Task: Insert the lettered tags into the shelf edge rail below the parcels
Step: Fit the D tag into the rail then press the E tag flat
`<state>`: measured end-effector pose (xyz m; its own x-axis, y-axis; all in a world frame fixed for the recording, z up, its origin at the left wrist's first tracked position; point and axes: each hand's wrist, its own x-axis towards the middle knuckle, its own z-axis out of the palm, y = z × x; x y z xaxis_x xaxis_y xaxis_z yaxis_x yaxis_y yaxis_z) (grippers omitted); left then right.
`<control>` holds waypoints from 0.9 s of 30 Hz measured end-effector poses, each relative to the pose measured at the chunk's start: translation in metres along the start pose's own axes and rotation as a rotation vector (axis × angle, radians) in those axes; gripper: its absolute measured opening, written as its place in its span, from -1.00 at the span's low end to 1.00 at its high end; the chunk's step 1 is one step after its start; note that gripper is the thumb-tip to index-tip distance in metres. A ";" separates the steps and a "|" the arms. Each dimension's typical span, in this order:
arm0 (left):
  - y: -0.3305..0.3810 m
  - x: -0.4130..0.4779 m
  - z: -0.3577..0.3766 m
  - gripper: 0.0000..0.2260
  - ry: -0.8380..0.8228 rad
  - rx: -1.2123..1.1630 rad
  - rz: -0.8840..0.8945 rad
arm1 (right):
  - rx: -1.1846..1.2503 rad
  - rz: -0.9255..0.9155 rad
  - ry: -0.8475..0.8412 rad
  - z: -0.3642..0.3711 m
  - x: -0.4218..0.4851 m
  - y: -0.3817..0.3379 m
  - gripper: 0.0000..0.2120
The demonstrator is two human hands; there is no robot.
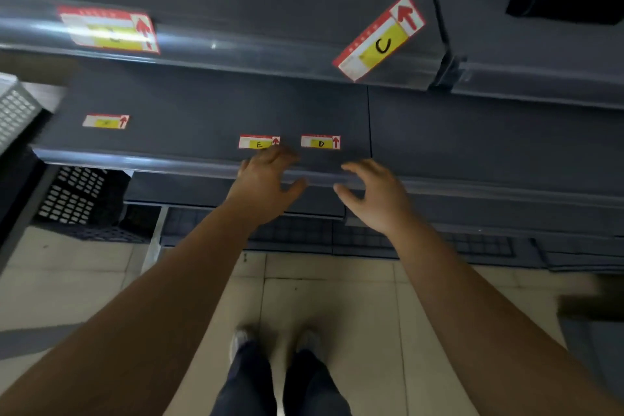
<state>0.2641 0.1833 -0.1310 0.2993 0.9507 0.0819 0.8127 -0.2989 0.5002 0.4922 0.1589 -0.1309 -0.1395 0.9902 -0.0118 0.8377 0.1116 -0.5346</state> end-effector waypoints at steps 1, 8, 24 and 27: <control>-0.004 0.005 0.004 -0.59 -0.012 0.001 -0.001 | -0.010 0.005 -0.004 0.004 0.005 0.005 -0.56; -0.027 0.034 0.025 -0.60 -0.014 0.008 -0.008 | -0.004 0.052 0.004 0.026 0.037 0.020 -0.56; -0.055 0.066 0.047 -0.56 0.005 -0.014 -0.022 | -0.281 0.035 0.005 0.049 0.106 0.037 -0.66; -0.055 0.066 0.048 -0.57 0.016 -0.022 -0.018 | -0.260 0.033 0.048 0.049 0.102 0.039 -0.72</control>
<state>0.2631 0.2581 -0.1942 0.2768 0.9571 0.0861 0.8064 -0.2801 0.5208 0.4850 0.2600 -0.1949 -0.0903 0.9958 0.0178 0.9497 0.0915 -0.2993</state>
